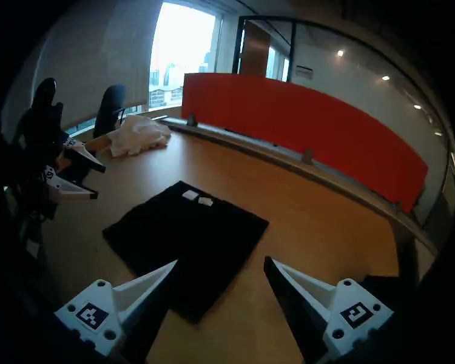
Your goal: Fold towel
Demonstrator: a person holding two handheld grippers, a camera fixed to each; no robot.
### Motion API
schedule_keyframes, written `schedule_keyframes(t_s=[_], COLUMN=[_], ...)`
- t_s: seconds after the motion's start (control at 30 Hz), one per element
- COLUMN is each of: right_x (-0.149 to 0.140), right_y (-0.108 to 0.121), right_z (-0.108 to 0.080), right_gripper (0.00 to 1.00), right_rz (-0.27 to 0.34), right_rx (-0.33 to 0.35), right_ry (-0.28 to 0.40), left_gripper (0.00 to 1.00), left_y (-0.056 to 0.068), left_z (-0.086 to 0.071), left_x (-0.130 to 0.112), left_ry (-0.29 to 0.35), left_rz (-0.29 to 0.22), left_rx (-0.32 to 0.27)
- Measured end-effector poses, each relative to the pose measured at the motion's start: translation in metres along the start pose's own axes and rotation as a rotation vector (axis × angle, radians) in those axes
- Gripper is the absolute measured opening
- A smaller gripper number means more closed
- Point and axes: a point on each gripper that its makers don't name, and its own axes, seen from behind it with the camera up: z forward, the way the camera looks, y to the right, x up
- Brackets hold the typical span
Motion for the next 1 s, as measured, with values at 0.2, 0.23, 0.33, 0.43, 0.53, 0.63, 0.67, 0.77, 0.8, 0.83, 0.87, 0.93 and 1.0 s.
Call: schedule_keyframes(t_s=[0.2, 0.23, 0.33, 0.43, 0.53, 0.63, 0.67, 0.77, 0.8, 0.83, 0.87, 0.93, 1.0], right_x=[-0.028, -0.033, -0.048, -0.063, -0.075, -0.086, -0.090, -0.099, -0.102, -0.105, -0.108, -0.114, -0.120], right_y=[-0.013, -0.015, -0.021, -0.028, -0.034, -0.039, -0.040, -0.041, -0.041, -0.041, -0.041, -0.041, -0.041], right_z=[0.014, 0.016, 0.022, 0.027, 0.032, 0.035, 0.036, 0.039, 0.040, 0.041, 0.042, 0.043, 0.043], right_gripper=[1.00, 1.00, 1.00, 1.00, 1.00, 1.00, 1.00, 1.00, 1.00, 1.00, 1.00, 0.99, 0.98], right_rz=[0.000, -0.002, -0.008, -0.015, -0.019, -0.022, -0.022, -0.026, -0.027, -0.028, -0.029, -0.031, -0.034], right_rx=[0.029, 0.032, 0.044, 0.060, 0.076, 0.089, 0.093, 0.103, 0.105, 0.109, 0.112, 0.118, 0.123], right_ry=[-0.044, -0.052, -0.078, -0.105, -0.129, -0.151, -0.159, -0.181, -0.187, -0.194, -0.200, -0.216, -0.232], left_gripper=[0.97, 0.97, 0.97, 0.97, 0.97, 0.97, 0.97, 0.97, 0.97, 0.97, 0.97, 0.97, 0.97], left_y=[0.010, 0.011, 0.016, 0.020, 0.023, 0.027, 0.029, 0.031, 0.032, 0.033, 0.034, 0.035, 0.036], left_z=[0.014, 0.016, 0.022, 0.028, 0.033, 0.037, 0.038, 0.040, 0.041, 0.042, 0.043, 0.044, 0.045], left_x=[-0.034, -0.039, -0.052, -0.065, -0.076, -0.087, -0.090, -0.097, -0.099, -0.101, -0.103, -0.106, -0.109], left_ry=[-0.068, -0.078, -0.106, -0.136, -0.167, -0.197, -0.207, -0.226, -0.231, -0.238, -0.244, -0.255, -0.265], left_rz=[0.016, 0.017, 0.016, 0.010, 0.003, -0.005, -0.008, -0.013, -0.013, -0.014, -0.015, -0.016, -0.017], left_rx=[-0.024, -0.028, -0.040, -0.051, -0.062, -0.074, -0.078, -0.084, -0.085, -0.087, -0.089, -0.093, -0.096])
